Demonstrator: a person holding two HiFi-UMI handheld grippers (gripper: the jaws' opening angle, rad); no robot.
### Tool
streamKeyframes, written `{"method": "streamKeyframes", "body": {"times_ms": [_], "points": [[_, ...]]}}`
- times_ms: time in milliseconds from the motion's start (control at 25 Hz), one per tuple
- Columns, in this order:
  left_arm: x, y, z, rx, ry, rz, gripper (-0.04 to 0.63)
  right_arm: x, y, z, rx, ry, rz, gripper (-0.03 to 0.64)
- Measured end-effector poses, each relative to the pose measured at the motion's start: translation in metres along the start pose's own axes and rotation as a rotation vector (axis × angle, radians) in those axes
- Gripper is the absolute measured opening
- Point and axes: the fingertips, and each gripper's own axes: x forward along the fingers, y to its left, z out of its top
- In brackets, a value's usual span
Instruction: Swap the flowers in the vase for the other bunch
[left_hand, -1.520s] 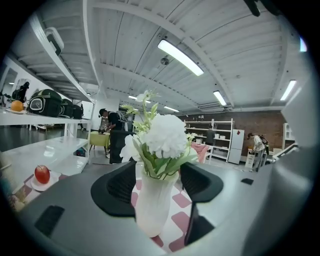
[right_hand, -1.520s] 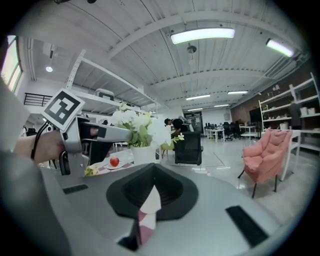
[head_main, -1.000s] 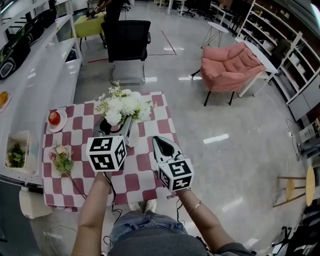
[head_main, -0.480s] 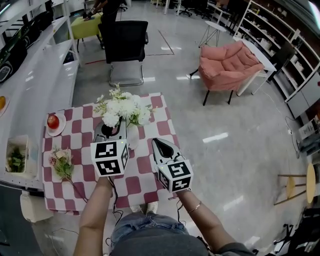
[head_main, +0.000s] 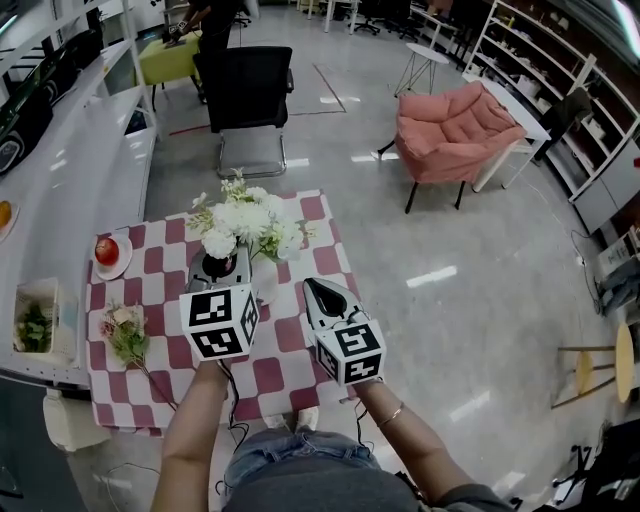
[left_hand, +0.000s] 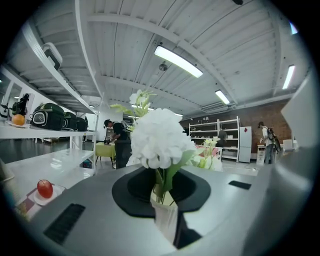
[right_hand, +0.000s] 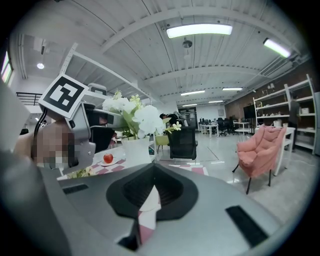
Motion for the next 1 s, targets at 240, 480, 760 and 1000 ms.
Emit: {"method": "streamKeyframes", "body": {"times_ms": [240,480,760,1000], "points": [[0.0,0.0,0.018,-0.016,-0.038,-0.005,0.06,0.001,-0.001,0.004,-0.004,-0.005,-0.003,0.009],[0.0,-0.005,0.035,-0.053,-0.069,-0.017,0.058,0.0,-0.007,0.005,-0.002,-0.007,-0.006,0.011],[-0.006,-0.013,0.061,-0.045,-0.099,-0.02,0.057,-0.002,-0.013,0.008,0.0,-0.013,-0.004,0.009],[-0.021,-0.015,0.084,-0.058,-0.147,-0.017,0.055,-0.005,-0.013,0.008,0.005,-0.022,0.008,0.009]]}}
